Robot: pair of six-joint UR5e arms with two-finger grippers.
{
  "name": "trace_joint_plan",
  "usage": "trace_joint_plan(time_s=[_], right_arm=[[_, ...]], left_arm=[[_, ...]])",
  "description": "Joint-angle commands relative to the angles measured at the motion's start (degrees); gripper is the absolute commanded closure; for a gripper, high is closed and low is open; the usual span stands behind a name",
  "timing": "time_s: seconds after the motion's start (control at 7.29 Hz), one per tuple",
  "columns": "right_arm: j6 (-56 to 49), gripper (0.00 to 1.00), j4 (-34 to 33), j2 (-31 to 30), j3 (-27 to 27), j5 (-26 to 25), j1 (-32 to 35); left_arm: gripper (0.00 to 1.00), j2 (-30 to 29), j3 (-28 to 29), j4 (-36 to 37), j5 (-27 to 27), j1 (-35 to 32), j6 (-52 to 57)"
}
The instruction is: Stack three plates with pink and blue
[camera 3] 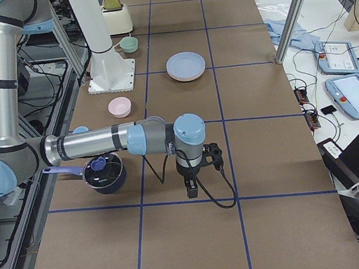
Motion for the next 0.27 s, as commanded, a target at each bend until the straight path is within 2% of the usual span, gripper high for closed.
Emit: trace_joint_plan(time_s=[0.0, 0.14], right_arm=[[0.0, 0.00, 0.0, 0.1, 0.0, 0.0, 0.0], [0.0, 0.00, 0.1, 0.1, 0.0, 0.0, 0.0]], left_arm=[[0.00, 0.1, 0.2, 0.1, 0.0, 0.0, 0.0], [0.00, 0.1, 0.2, 0.1, 0.1, 0.0, 0.0]])
